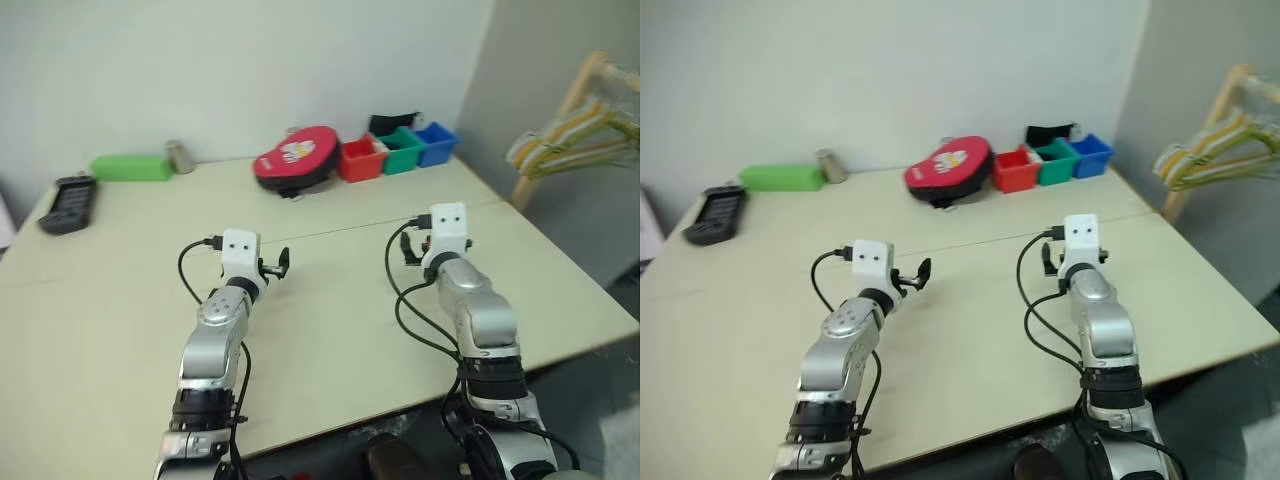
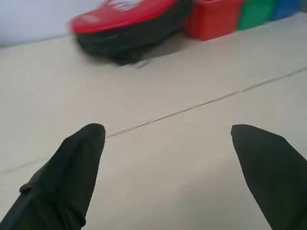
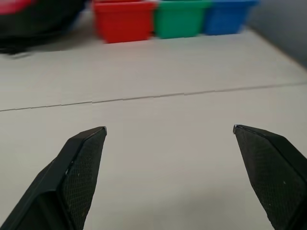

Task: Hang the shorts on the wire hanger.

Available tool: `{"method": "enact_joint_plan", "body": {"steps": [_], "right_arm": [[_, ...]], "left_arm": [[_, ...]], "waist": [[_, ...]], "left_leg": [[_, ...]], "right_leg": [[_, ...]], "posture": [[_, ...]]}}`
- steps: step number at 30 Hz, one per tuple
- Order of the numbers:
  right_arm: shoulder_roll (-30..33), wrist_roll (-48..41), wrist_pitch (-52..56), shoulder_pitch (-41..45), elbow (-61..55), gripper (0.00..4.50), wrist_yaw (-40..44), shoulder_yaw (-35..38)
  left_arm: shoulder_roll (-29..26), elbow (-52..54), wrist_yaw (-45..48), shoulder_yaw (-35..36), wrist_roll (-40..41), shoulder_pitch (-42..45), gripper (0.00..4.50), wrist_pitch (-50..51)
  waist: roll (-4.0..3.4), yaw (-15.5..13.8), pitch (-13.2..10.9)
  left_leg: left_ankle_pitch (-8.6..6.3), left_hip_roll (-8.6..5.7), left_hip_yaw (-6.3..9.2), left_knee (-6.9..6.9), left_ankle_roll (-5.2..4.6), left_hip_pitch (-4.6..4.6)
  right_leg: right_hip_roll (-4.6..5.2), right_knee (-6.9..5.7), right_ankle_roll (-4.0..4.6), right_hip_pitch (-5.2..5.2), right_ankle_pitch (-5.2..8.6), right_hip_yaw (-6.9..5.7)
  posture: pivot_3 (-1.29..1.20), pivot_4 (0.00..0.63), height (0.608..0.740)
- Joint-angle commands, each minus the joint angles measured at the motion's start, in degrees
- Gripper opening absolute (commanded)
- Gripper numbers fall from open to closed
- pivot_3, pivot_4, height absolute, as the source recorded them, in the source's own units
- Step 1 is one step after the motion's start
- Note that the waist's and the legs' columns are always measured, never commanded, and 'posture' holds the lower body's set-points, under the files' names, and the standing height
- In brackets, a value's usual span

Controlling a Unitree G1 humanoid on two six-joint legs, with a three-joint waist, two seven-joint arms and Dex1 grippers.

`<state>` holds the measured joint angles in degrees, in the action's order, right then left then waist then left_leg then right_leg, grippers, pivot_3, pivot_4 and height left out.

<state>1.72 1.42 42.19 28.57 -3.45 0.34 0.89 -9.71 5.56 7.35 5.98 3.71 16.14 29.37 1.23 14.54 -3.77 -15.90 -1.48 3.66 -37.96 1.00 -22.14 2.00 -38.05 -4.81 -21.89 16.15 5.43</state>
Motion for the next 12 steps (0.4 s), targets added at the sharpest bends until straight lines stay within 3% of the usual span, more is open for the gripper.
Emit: {"method": "enact_joint_plan", "body": {"steps": [1,6,12], "right_arm": [[0.04,-0.76,-3.02,-0.33,0.88,4.49,1.20,-0.53],[0.71,-1.19,-4.52,0.13,3.16,4.49,1.68,-0.17],[1.04,-0.84,-5.04,-0.71,2.97,4.49,1.19,0.25]], "left_arm": [[0.41,5.32,-2.03,0.68,0.00,-1.05,4.50,2.01],[0.60,5.53,-2.81,0.34,0.02,-1.16,4.50,2.59],[1.21,3.75,-2.99,1.81,1.49,-1.54,4.50,2.06]], "waist": [[0.00,-3.19,-0.01],[-0.01,-8.25,-0.01],[-0.03,-9.91,0.00]], "left_leg": [[0.00,-0.03,0.02,-0.01,0.00,-0.01],[0.10,-0.21,0.02,-0.02,0.15,0.02],[0.20,-0.19,0.00,0.00,0.23,0.05]], "right_leg": [[0.01,0.00,0.00,0.00,0.00,-0.03],[0.03,0.01,0.11,-0.20,-0.06,-0.04],[-0.26,-0.06,0.28,-0.14,-0.16,-0.01]], "posture": [[-0.04,0.009,0.740],[-0.02,0.020,0.740],[-0.05,0.007,0.740]]}}
